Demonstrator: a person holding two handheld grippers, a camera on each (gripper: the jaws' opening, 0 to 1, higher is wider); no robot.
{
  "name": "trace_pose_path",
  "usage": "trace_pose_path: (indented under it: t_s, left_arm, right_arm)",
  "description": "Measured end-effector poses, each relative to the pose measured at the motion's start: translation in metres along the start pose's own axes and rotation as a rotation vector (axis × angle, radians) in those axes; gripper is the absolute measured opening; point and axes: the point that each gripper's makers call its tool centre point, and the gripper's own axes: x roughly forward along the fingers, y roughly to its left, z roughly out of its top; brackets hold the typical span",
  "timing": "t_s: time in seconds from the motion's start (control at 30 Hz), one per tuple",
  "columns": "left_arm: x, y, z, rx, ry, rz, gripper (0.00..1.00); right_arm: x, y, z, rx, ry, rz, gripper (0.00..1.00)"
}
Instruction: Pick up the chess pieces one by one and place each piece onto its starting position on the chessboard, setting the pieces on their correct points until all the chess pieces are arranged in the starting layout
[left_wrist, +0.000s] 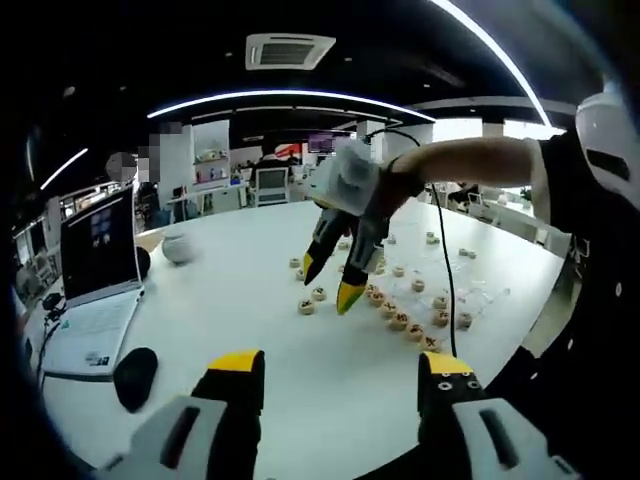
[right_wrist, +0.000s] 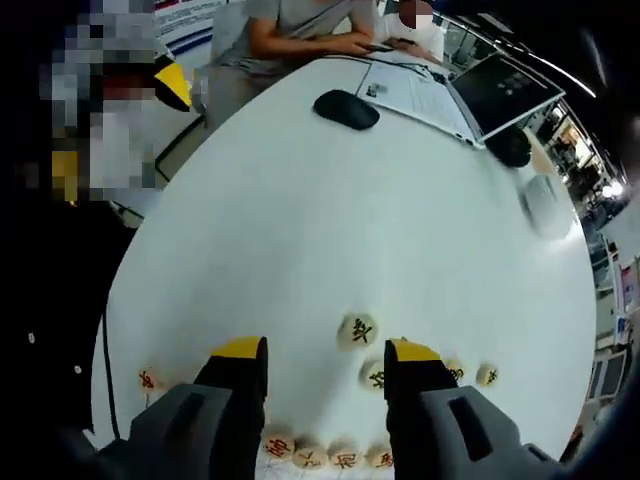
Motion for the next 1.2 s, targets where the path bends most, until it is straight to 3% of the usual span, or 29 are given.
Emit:
trace_pose_path:
  t_s: [0.37,0.6,0.7,0.8,0.97,1.2]
  left_arm:
    - [0.003,-0.001,-0.006,-0.005,0.009,-0.012,0.62]
    - [0.003,-0.001,-0.007,-0.005,0.011,-0.013,0.62]
    - [0.003,-0.003,-0.008,-0.001,0.013,-0.020,0.62]
    - [0.003,-0.005,-0.009,0.002,0.016,-0.024,0.62]
    - [0.003,-0.005,-0.006,0.003,0.009,-0.024,0.61]
    - [0.014,-0.013,-0.001,0.015,0.006,-0.052,0.61]
  right_arm:
    - [0.018,-0.013,-0.004,0.090,0.030,-0.006,0.36]
    - [0.021,-0.008,-0.006,0.120,0.032,0.008,0.27]
    - [0.022,-0.004,-0.006,0.125,0.038,0.023,0.19]
    - [0.022,0.001,-0.006,0.121,0.039,0.029,0.19]
    - [0.007,0.006,-0.003,0.121,0.002,0.020,0.19]
    - [-0.046,0.011,-0.010,0.160,-0.092,-0.043,0.19]
